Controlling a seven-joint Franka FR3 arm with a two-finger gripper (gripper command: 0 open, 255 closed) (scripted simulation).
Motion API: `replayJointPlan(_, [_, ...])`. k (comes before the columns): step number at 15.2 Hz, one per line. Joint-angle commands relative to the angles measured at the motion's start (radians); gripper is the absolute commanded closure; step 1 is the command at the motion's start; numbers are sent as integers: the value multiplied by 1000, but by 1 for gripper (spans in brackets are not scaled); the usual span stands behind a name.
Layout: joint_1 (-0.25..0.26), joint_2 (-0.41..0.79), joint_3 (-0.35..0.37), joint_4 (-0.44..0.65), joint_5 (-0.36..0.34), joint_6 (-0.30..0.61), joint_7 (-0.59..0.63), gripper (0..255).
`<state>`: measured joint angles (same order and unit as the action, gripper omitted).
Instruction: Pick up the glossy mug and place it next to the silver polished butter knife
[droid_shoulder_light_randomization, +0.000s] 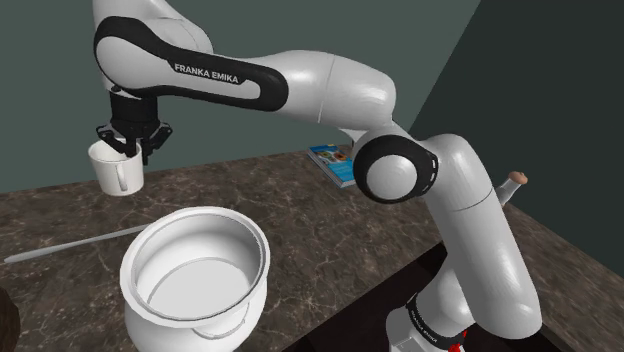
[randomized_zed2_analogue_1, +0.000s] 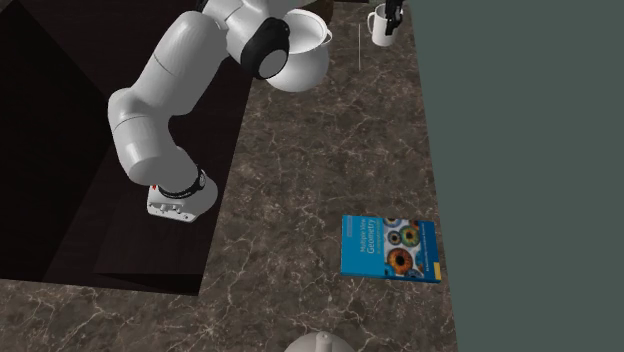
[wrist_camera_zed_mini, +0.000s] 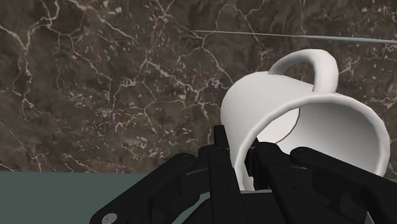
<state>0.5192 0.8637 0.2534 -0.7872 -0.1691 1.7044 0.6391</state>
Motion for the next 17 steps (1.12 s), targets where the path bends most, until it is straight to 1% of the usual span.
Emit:
replayJointPlan(1, [10,18,-2,15,-3,4,8,255])
replayJointPlan(5, [-1,0,0,-72,-3,72,12,255])
replayJointPlan(10, [-11,-6,0,-151,-4,143,17,255])
replayJointPlan(14, [-16,-2,-1,-197,-6,193,19,255])
replayJointPlan(17, [-16,-2,-1,-197,-6,193,19,255])
